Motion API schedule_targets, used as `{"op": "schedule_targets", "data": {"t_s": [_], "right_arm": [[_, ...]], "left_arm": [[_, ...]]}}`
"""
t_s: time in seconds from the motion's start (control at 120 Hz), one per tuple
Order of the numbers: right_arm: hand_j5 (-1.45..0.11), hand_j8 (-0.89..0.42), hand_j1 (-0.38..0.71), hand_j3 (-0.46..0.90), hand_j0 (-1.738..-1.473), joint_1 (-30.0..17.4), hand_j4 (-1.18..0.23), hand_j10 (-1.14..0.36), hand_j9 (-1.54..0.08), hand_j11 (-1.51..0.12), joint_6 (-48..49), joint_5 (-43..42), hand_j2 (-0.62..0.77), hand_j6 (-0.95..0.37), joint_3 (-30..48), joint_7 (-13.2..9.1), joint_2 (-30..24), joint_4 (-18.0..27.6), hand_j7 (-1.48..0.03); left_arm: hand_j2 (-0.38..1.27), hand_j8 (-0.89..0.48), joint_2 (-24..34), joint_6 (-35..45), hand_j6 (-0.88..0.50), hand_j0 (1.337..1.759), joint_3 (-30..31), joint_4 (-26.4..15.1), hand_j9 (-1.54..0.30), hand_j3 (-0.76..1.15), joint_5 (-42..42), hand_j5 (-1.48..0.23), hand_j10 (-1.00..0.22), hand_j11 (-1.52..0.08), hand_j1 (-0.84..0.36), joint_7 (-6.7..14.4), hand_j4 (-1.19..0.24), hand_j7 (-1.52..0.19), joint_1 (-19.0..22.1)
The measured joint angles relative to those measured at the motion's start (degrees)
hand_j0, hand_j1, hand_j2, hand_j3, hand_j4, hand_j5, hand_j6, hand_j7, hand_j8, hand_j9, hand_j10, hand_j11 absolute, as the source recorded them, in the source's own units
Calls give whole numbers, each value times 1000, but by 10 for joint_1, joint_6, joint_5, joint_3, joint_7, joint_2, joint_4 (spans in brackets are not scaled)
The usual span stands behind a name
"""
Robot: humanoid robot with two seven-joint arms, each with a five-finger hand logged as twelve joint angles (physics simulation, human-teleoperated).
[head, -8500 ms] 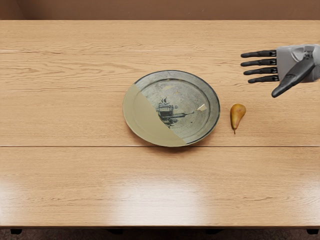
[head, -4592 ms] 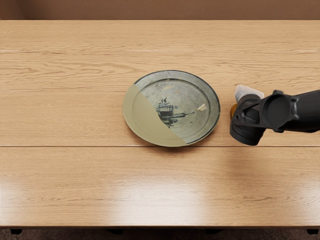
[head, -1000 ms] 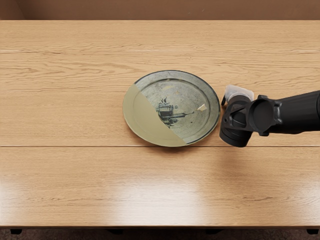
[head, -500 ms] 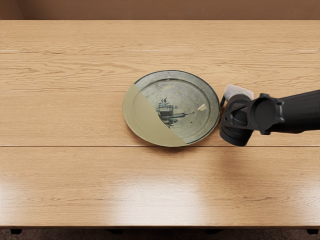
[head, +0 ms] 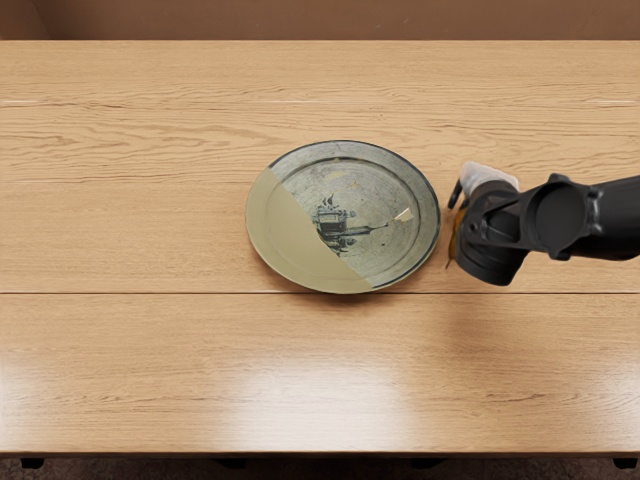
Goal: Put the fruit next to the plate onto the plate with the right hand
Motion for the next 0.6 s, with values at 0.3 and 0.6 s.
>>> {"op": "schedule_targets", "data": {"t_s": [0.3,0.6], "right_arm": [[-948,-588,188,0,-1657,21,-709,-695,-973,-980,0,-15,473,-611,23,1,-36,43,-935],[-963,-578,222,0,-1657,51,-725,-712,-987,-994,0,-18,509,-586,42,0,-72,74,-953]], "left_arm": [[0,0,0,0,0,1658,0,0,0,0,0,0,0,0,349,0,0,0,0],[0,0,0,0,0,1658,0,0,0,0,0,0,0,0,349,0,0,0,0]]}}
